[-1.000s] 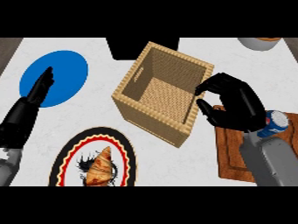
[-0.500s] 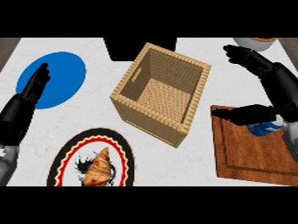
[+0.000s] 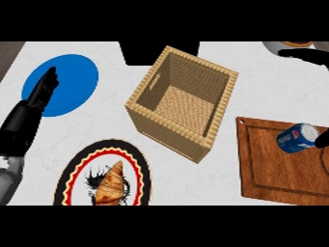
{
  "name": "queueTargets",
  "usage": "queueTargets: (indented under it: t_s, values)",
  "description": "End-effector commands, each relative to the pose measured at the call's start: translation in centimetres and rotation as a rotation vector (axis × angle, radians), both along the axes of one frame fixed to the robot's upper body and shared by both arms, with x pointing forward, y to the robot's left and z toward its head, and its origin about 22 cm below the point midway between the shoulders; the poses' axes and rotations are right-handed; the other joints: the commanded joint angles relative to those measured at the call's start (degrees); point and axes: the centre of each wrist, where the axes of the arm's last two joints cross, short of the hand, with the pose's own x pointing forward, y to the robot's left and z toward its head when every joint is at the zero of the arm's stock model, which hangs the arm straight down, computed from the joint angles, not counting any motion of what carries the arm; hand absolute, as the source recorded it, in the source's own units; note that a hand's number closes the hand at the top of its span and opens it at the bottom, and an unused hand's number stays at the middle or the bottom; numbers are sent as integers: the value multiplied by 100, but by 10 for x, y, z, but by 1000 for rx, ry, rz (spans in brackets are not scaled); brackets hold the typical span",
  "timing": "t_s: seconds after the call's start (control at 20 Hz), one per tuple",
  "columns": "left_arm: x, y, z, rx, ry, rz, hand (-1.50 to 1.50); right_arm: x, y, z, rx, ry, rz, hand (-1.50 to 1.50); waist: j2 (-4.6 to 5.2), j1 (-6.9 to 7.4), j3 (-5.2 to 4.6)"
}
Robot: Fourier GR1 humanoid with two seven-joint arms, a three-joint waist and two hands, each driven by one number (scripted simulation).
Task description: Pick the can from the cutting board and place it in the basket
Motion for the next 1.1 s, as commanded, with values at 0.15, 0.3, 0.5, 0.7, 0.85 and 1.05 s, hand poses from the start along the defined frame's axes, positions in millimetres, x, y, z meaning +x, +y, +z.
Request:
queueTargets:
  t_s: [0.15, 0.3, 0.5, 0.7, 0.85, 1.05]
  values:
    - [-2, 3, 4, 7, -3, -17, 0, 8, -11, 33, -215, 234, 79, -150, -9, 35, 25]
    - [5, -5, -5, -6, -12, -17, 0, 29, -18, 27, -241, 279, 56, -150, 20, 54, 29]
    - [13, 8, 8, -25, 3, -10, 0, 33, -23, 7, -280, 322, 48, -150, 15, 24, 32]
    - [9, -12, 4, -3, -8, -11, 0, 34, -30, 12, -267, 316, 62, -150, -2, -20, 32]
    - [-6, -12, 0, 2, 9, -10, 0, 38, -41, -26, -280, 341, 77, -150, 5, 21, 37]
    - [12, -7, 0, -14, -7, -2, 0, 39, -35, -60, -375, 382, 95, -150, 23, 10, 37]
